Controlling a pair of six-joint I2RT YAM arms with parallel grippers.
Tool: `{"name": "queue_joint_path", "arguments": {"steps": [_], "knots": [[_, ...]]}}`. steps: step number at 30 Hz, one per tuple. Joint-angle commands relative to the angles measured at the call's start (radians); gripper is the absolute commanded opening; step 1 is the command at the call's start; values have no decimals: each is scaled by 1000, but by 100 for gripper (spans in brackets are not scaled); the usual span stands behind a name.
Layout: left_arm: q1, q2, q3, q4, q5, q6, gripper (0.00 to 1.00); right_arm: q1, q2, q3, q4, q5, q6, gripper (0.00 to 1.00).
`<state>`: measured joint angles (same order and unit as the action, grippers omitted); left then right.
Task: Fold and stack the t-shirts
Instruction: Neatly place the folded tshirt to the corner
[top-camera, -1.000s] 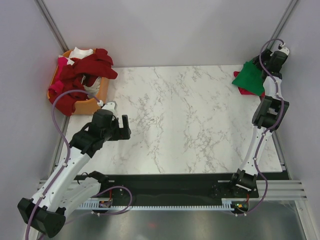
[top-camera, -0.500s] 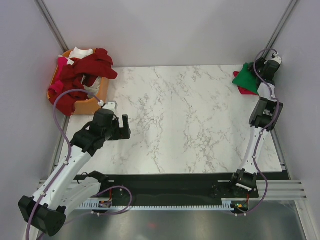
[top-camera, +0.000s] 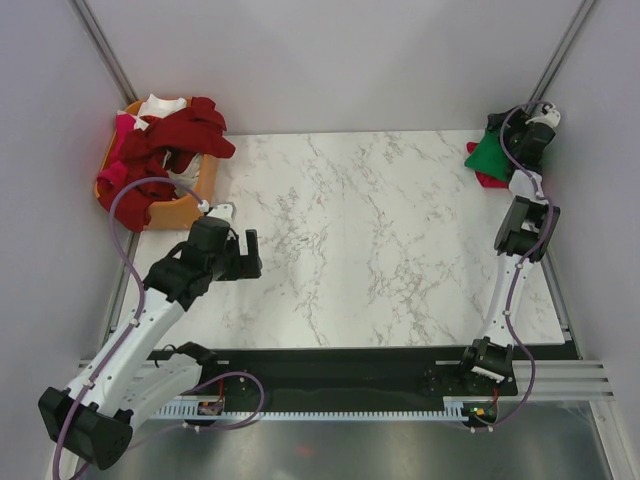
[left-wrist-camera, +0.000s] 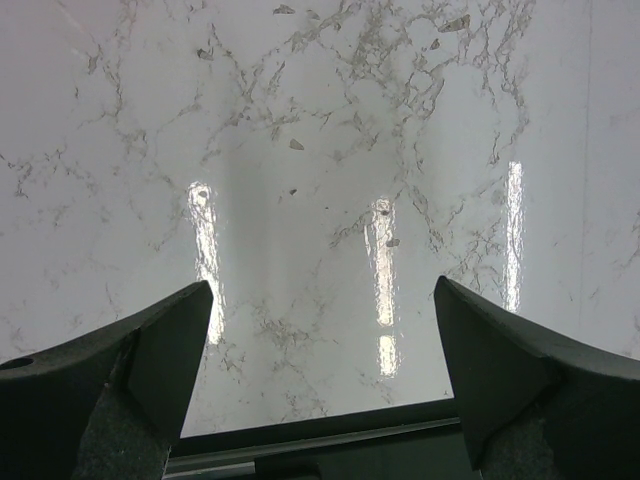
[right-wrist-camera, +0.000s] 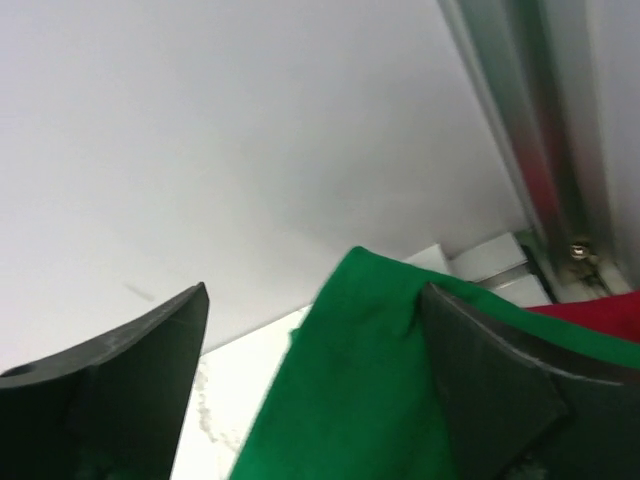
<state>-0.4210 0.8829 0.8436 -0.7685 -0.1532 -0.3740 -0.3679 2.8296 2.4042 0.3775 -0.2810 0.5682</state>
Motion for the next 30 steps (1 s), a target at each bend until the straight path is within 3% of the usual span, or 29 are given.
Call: {"name": "queue_joint_path", "arguments": {"steps": [1,8,13,16,19,22,23,25,26,30], "knots": [[-2,-18,-6,28,-16,-25,100,24,-136,0,106,-76,-13,98],[-7,-56,-6,28,-8,-22,100,26,-424,-138,218,-75,61,98],[-10,-90,-6,29,-5,-20,100,29,-689,-350,310,-81,145,98],[-10,-104,-5,29,0,-17,100,49,-846,-482,255,-83,200,98],[-10,-113,0,29,9,-14,100,148,-1025,-670,129,-40,155,98],[-10,-125,0,29,12,-13,100,358,-1179,-826,-76,38,-22,98],[-10,-127,3,31,15,-9,100,492,-1205,-850,-130,110,-60,98],[-9,-121,18,28,20,4,100,607,-1254,-908,-269,155,-149,98],[-9,-111,28,23,15,9,100,701,-1283,-954,-299,172,-159,98],[-9,-122,93,2,-52,1,100,857,-1384,-1103,-370,143,-84,98]]}}
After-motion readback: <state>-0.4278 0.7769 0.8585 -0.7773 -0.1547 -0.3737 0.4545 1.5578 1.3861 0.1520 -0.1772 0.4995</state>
